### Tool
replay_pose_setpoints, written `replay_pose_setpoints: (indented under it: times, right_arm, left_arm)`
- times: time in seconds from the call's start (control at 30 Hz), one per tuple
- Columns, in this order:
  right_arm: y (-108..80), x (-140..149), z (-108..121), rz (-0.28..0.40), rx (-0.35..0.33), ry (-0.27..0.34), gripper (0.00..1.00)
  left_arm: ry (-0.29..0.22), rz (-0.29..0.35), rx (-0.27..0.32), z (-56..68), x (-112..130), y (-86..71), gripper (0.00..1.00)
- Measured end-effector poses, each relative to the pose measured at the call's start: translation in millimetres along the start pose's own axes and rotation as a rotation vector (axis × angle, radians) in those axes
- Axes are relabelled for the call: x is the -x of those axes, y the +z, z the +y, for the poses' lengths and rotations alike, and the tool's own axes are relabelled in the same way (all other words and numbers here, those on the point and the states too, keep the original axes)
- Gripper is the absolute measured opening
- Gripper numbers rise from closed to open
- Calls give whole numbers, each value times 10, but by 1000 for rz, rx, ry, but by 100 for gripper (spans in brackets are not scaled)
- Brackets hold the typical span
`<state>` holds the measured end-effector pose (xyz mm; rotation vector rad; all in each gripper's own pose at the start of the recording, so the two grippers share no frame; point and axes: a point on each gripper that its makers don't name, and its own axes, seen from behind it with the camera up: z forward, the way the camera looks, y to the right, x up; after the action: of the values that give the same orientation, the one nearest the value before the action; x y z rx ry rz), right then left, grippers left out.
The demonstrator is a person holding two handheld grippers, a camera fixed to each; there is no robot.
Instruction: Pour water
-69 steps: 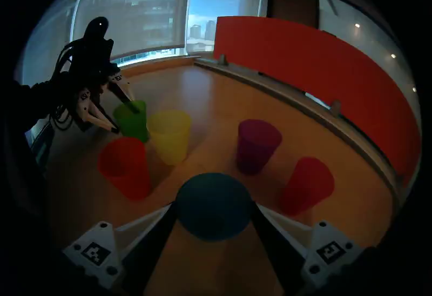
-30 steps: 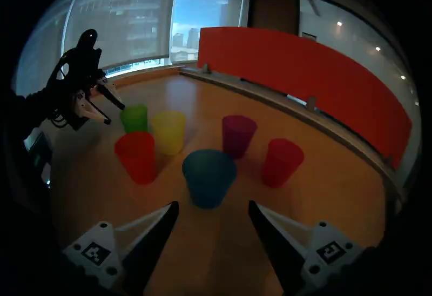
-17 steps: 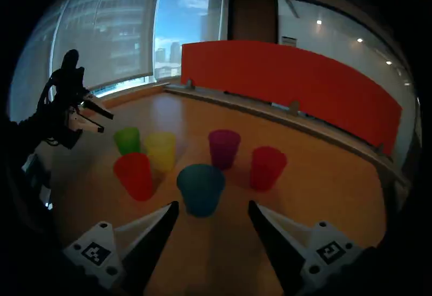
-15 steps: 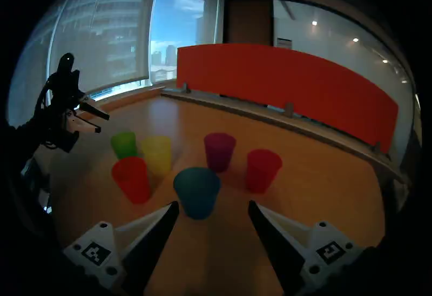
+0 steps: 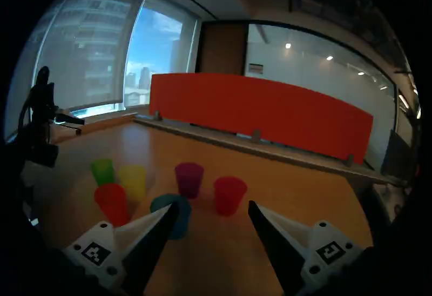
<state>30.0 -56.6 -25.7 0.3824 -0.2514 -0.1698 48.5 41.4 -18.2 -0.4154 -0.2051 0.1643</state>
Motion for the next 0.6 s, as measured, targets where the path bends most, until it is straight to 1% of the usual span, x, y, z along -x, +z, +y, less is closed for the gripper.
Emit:
replay_pose_setpoints:
  times: [0.2, 0.33, 0.5, 0.6]
  right_arm:
    - [-33, -143, 225, 59, 104, 33, 99]
    - [-85, -290, 388, 116, 183, 57, 100]
    - [-182, -472, 591, 190, 282, 88, 99]
    - [-246, -560, 684, 229, 330, 109, 100]
  left_arm:
    - [-22, 81, -59, -11, -149, -27, 86]
    - [-50, 131, -97, -5, -240, -40, 86]
    - [-88, 180, -140, -28, -353, -60, 86]
    - [-107, 200, -153, -23, -394, -51, 86]
